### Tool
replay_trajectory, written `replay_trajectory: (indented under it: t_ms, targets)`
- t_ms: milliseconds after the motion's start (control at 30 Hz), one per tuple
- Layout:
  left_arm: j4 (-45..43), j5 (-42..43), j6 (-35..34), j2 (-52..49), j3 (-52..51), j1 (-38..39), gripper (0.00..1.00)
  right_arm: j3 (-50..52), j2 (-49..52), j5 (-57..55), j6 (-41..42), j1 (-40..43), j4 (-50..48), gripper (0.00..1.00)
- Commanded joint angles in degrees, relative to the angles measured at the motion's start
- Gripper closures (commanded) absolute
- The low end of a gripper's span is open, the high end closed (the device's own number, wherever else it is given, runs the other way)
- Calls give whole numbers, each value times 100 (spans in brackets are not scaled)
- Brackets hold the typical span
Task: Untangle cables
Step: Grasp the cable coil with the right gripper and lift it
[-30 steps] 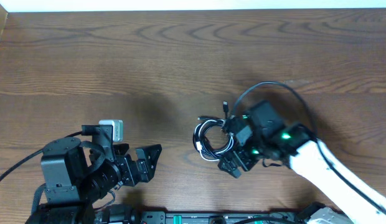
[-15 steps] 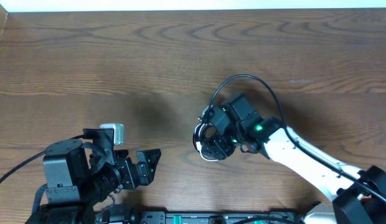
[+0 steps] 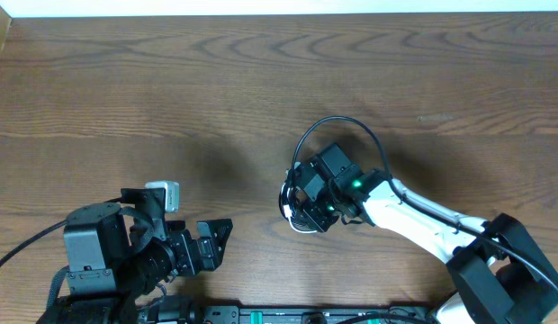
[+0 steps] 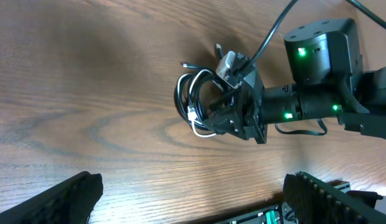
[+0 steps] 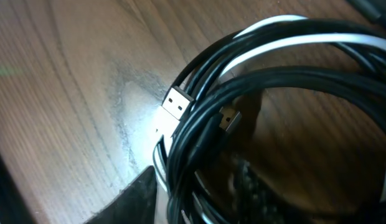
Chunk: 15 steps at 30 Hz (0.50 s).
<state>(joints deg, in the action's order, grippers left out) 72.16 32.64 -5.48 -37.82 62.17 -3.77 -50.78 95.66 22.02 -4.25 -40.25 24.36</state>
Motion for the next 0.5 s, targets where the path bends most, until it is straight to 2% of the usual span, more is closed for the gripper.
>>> replay_trajectory:
  t_ms: [0, 467]
  targets:
    - [28, -31, 118, -7, 57, -28, 2, -81, 68, -74, -7, -35, -13, 69]
    - [28, -31, 118, -7, 59, -28, 2, -22, 72, -90, 306, -35, -46, 72]
